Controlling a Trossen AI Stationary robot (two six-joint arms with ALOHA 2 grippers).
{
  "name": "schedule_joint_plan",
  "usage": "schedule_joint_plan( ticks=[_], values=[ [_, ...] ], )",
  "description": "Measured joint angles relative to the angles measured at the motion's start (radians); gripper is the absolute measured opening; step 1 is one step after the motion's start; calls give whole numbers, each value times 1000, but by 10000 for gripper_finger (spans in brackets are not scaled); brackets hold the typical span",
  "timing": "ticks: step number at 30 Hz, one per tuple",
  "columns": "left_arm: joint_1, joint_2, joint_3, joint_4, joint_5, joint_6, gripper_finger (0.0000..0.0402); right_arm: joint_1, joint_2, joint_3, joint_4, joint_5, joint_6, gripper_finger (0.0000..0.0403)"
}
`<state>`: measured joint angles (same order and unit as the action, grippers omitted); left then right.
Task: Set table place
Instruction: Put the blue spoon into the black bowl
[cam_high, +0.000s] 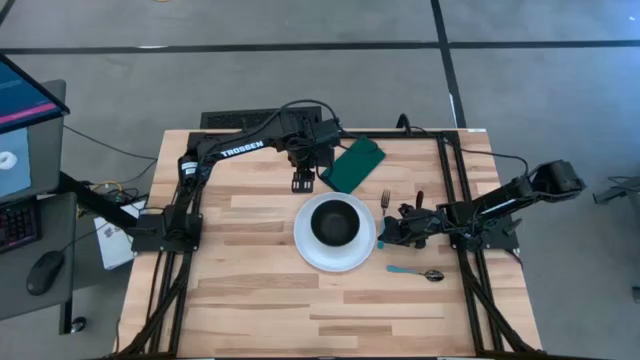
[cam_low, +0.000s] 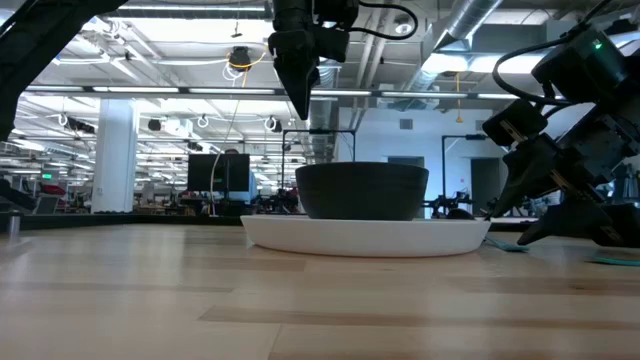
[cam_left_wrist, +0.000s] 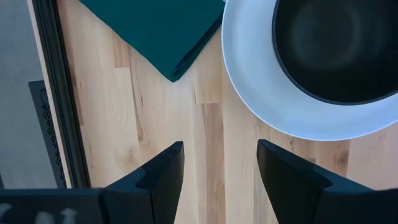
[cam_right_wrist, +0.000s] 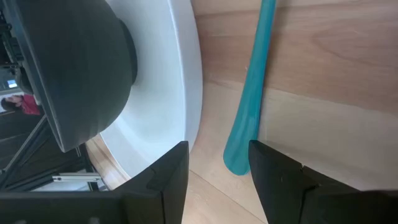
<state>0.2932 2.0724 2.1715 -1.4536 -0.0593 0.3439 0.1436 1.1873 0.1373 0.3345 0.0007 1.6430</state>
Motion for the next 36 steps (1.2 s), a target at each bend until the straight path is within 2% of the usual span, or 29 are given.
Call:
schedule_joint_plan(
  ticks=[36],
  values=[
    [0, 0, 0, 0, 0, 0, 194, 0, -2, 3, 18, 54, -2, 185]
  ],
)
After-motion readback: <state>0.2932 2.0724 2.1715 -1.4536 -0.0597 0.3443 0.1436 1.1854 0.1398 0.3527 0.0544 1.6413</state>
